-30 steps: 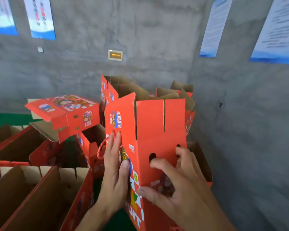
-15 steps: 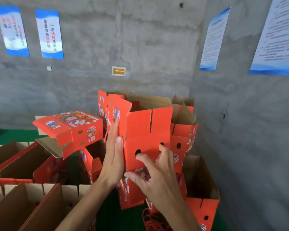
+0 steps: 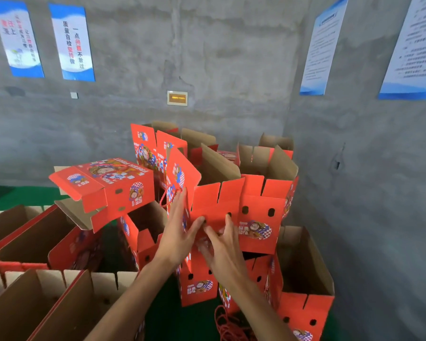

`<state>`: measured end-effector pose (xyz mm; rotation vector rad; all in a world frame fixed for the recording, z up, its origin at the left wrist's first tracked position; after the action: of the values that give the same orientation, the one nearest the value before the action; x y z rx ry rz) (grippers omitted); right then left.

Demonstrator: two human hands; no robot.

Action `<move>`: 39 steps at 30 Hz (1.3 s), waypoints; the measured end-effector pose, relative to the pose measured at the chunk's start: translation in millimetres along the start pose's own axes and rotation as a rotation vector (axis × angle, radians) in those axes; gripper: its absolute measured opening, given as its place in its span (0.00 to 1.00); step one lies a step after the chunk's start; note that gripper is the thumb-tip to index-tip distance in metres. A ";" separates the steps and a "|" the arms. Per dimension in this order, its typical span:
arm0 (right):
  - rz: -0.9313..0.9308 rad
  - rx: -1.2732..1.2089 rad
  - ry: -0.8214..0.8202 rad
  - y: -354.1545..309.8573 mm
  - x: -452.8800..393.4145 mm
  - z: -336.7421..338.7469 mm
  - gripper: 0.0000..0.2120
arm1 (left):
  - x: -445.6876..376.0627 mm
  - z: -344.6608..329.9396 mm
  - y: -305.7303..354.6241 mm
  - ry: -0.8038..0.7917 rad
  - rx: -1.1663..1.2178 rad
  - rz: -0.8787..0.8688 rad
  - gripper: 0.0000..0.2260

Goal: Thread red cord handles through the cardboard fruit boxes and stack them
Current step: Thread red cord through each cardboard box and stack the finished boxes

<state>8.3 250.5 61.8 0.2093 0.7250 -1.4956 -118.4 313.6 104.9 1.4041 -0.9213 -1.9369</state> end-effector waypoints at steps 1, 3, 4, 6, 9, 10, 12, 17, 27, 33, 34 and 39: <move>0.007 -0.024 -0.006 0.9 -2.6 -3.6 0.24 | -2.2 2.6 -2.4 0.013 -0.007 0.007 0.34; 0.015 -0.082 -0.009 0.3 -3.9 -8.6 0.24 | -2.6 7.8 -7.4 0.033 -0.011 0.032 0.33; 0.022 -0.119 0.004 0.7 -2.7 -9.5 0.24 | -0.5 10.4 -9.8 0.038 -0.013 0.046 0.33; 0.014 -0.184 0.074 5.8 3.8 -5.9 0.20 | 7.4 16.7 -16.3 0.029 -0.076 0.071 0.34; -0.067 -0.223 0.150 23.9 24.5 -10.0 0.12 | 24.6 30.0 -32.5 -0.005 -0.288 0.100 0.34; -0.094 -0.228 0.156 29.7 33.3 -15.6 0.11 | 31.8 34.2 -37.8 -0.010 -0.328 0.131 0.32; -0.130 -0.224 0.142 37.6 49.9 -29.5 0.11 | 45.2 38.9 -43.3 -0.023 -0.387 0.167 0.26; -0.170 -0.205 0.063 48.2 90.3 -70.5 0.13 | 84.5 46.7 -51.4 -0.095 -0.704 0.170 0.15; -0.464 -0.057 -0.760 113.1 246.3 -194.3 0.04 | 165.3 83.9 -92.7 -0.210 -0.796 0.579 0.34; -0.366 0.002 -0.754 98.0 260.1 -194.5 0.11 | 167.5 75.1 -89.6 -0.296 -0.766 0.653 0.41; -0.365 0.004 -0.774 97.7 261.6 -195.5 0.12 | 168.7 71.9 -89.3 -0.312 -0.768 0.674 0.41; -0.444 -0.313 -0.723 81.0 251.4 -183.0 0.14 | 170.7 44.5 -83.5 -0.398 -0.740 0.699 0.40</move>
<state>7.0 151.4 -244.0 -0.7424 0.4102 -1.6880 -214.1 240.4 -48.6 0.2240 -0.6199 -1.7239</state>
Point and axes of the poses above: each hand's wrist, its own x-axis away from the middle knuckle, its own z-axis out of the back of the hand, y = z × x, the point moved 8 cm from there along -x, towards the middle knuckle, and after that the axes turned 7 degrees about x, right-handed, at the moved point
